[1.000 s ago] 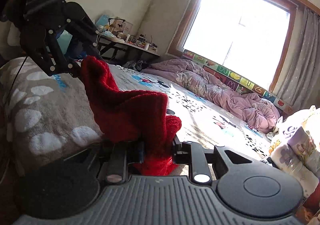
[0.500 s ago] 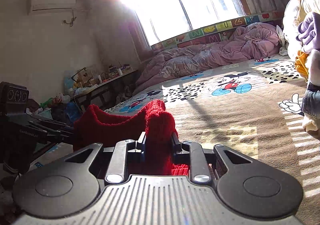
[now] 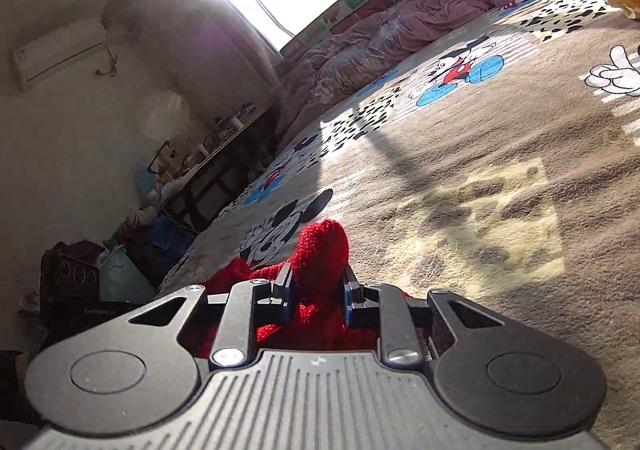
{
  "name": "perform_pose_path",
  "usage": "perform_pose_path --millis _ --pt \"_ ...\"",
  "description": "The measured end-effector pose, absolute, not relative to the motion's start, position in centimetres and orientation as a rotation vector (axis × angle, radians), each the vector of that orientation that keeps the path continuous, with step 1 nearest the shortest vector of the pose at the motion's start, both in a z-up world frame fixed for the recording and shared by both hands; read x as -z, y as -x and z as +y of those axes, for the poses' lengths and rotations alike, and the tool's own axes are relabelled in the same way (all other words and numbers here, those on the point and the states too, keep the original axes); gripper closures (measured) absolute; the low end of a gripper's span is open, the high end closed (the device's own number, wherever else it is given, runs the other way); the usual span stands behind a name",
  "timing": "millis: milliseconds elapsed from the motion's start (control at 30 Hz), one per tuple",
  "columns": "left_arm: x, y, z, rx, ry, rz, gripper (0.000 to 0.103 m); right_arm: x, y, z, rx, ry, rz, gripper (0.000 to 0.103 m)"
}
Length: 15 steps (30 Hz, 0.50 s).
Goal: Fold clothes
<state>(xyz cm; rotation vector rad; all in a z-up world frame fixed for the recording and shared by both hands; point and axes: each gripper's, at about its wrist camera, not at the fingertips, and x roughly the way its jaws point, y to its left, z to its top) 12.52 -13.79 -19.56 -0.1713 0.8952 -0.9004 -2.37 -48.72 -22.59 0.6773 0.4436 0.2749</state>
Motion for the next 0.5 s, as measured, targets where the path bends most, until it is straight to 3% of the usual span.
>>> perform_pose_path --millis 67,167,500 --pt "19.5 -12.4 -14.0 0.871 0.154 0.893 0.047 22.9 2.5 -48.9 -0.258 -0.683 0.453 0.071" --pt "18.3 -11.5 -14.0 0.859 0.057 0.841 0.045 22.1 3.4 -49.0 -0.194 -0.645 0.419 0.053" --pt "14.8 -2.5 -14.9 1.064 -0.446 0.53 0.042 16.4 10.6 -43.8 -0.32 -0.106 0.208 0.052"
